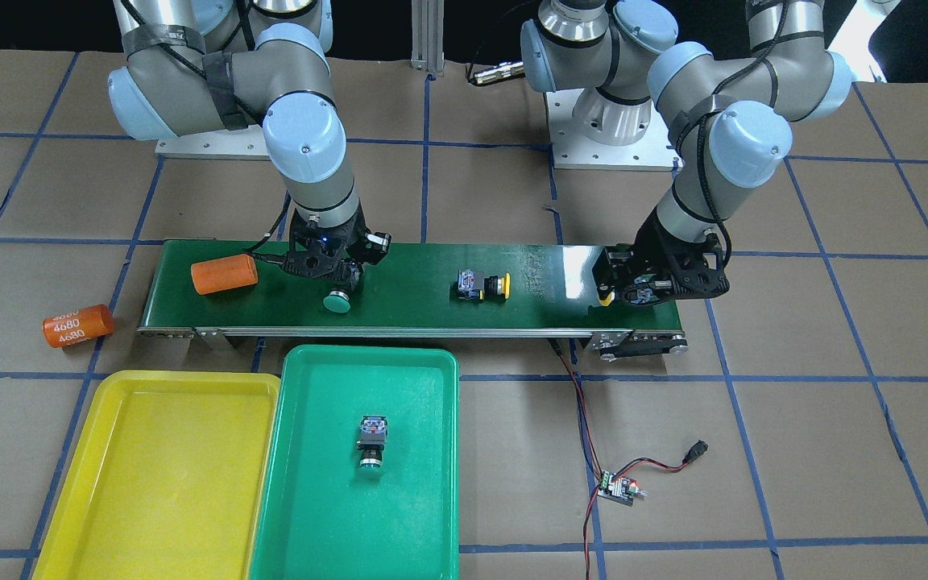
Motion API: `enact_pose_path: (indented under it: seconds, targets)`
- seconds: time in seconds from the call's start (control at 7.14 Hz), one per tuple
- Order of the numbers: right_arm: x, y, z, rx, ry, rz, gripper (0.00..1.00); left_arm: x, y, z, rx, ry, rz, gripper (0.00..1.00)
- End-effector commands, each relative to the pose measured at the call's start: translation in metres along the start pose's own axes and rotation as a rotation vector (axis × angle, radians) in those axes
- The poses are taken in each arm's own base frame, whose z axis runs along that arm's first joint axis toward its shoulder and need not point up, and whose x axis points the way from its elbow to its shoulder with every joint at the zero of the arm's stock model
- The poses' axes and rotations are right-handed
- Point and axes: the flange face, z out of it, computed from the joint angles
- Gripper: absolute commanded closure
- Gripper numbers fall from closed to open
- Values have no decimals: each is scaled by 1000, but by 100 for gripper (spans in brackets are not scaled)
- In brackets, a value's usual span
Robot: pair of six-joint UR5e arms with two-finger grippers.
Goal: Sort buttons by color to trays
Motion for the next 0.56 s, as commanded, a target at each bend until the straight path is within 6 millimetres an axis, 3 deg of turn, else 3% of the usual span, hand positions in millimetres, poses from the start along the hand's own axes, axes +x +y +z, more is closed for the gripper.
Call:
enact_pose_path:
  seconds: [0.0, 0.14, 0.28, 0.42]
  targets:
    - [-3, -8, -19, 39, -16, 2, 100, 31, 15, 16, -35, -6, 21, 83]
    - [-10, -17, -36, 59, -27, 1, 100, 31, 12, 15, -32, -3, 12, 1]
    - [-12, -25, -45, 83, -32, 4, 100, 35, 12, 6, -14, -4, 23, 0]
    - [-4, -52, -75, 148, -44, 23, 100, 38, 11, -11, 2, -5, 28, 0]
